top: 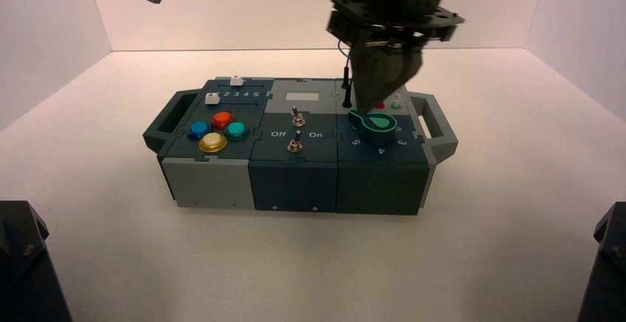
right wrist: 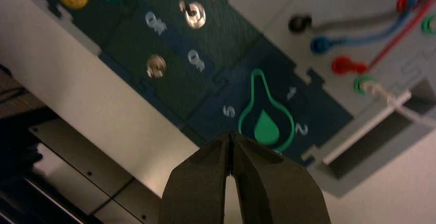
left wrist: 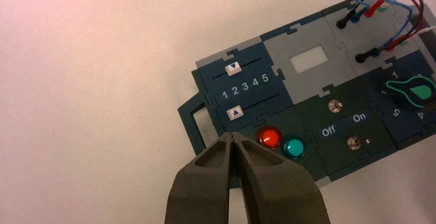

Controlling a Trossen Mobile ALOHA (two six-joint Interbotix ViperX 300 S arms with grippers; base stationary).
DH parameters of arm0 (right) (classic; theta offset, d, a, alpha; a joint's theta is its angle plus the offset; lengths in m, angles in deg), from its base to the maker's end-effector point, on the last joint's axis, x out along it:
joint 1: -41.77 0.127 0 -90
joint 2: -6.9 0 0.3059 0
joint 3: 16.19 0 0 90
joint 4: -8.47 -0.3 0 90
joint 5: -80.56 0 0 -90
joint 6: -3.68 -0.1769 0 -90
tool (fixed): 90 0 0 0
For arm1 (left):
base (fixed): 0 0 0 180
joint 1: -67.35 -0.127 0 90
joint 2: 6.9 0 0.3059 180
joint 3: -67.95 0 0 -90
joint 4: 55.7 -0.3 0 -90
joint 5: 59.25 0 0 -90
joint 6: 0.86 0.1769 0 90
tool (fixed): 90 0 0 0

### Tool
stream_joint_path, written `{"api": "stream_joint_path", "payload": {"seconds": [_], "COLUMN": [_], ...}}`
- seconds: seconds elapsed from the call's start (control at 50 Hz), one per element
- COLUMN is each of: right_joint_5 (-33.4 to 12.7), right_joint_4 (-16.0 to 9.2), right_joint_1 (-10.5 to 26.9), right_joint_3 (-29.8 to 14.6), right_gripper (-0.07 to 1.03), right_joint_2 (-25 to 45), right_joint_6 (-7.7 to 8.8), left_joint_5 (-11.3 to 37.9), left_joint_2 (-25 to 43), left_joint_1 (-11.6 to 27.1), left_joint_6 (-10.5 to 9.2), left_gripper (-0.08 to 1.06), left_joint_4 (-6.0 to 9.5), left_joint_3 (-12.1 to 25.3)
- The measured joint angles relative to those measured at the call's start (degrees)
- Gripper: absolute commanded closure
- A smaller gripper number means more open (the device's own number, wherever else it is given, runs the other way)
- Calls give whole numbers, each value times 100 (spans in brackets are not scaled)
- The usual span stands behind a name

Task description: Turn the knob to position 6.

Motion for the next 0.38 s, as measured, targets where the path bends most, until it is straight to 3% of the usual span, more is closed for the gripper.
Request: {"api": "stream_joint_path", "payload": {"seconds": [0.38], "right_joint_5": [229], "right_joint_4": [229], "right_joint_1": [-9], "right_joint_3": [237], "right_gripper": [98], "right_joint_2": [-264], "right_joint_6": [0], "left_joint_5": [-70], "left_joint_2": [18], "left_joint_1": [0], "left_joint_6": [0], "left_gripper": [101], "left_joint_4": [-9], "left_joint_3": [-53]}}
